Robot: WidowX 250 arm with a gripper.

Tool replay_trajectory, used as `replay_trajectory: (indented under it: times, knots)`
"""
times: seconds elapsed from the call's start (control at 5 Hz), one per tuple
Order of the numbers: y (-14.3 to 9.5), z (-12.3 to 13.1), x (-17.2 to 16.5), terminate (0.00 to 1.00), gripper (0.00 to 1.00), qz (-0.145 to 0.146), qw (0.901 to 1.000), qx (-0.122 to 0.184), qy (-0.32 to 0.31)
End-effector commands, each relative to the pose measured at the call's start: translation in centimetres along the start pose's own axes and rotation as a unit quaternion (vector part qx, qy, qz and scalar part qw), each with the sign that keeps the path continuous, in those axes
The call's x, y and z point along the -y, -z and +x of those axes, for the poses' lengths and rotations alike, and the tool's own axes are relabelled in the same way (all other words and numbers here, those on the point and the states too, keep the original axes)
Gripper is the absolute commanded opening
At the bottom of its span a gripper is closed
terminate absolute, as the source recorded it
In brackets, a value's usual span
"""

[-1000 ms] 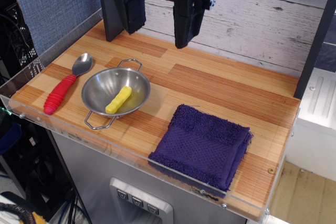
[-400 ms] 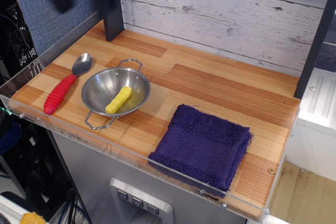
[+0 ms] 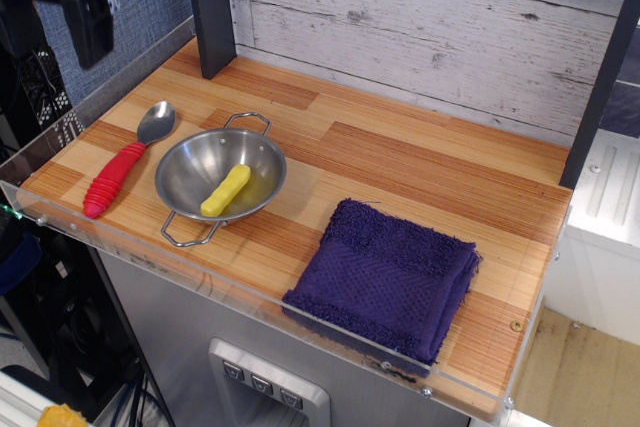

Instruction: Move the red spoon behind the purple cloth.

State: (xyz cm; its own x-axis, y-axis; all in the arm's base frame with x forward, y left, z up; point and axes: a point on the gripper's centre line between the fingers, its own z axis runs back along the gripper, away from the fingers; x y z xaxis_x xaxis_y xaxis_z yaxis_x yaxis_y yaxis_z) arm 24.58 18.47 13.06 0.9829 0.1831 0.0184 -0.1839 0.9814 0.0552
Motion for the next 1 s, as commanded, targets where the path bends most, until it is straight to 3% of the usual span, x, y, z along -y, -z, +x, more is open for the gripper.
replay_trajectory:
  times: [0.0,0.2,0.8]
  knots:
    - [2.5,-0.2,-3.5,0.0,1.0,0.049,0.9981,0.021,-0.03]
    - [4.4,0.6,-3.4,0.0,1.0,0.058,0.9976,0.034,-0.02]
    - [8.9,0.3,0.1,0.0,1.0,-0.012,0.9991,-0.013,-0.039]
